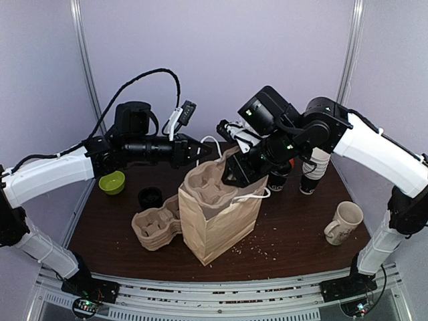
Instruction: Pack the takeout coffee
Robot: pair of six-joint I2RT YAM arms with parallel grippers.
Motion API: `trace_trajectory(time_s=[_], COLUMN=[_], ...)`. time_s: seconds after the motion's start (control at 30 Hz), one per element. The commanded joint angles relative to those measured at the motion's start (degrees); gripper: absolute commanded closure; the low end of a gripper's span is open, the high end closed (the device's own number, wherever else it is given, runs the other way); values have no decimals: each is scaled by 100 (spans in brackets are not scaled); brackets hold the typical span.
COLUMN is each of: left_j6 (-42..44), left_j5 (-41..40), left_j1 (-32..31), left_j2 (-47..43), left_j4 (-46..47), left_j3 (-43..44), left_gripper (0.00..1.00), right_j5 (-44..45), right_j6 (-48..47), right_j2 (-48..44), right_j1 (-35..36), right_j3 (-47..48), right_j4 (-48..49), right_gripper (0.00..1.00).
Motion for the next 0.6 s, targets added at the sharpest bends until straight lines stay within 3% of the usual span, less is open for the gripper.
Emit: trace_trajectory(time_s=[0.0, 0.57], left_j6=[-79, -174], left_j5=[-40, -253], left_j1=[-28, -35], left_j2=[-166, -190], left_j4=[391, 444], left_j3=[-97, -100], left_gripper=[100, 100], right_j5=[202, 87], right_j6=[191, 101], right_j2=[-142, 181], right_j1=[12, 75], right_j3=[-92, -88], right_j4=[160, 104], right_gripper=[62, 63])
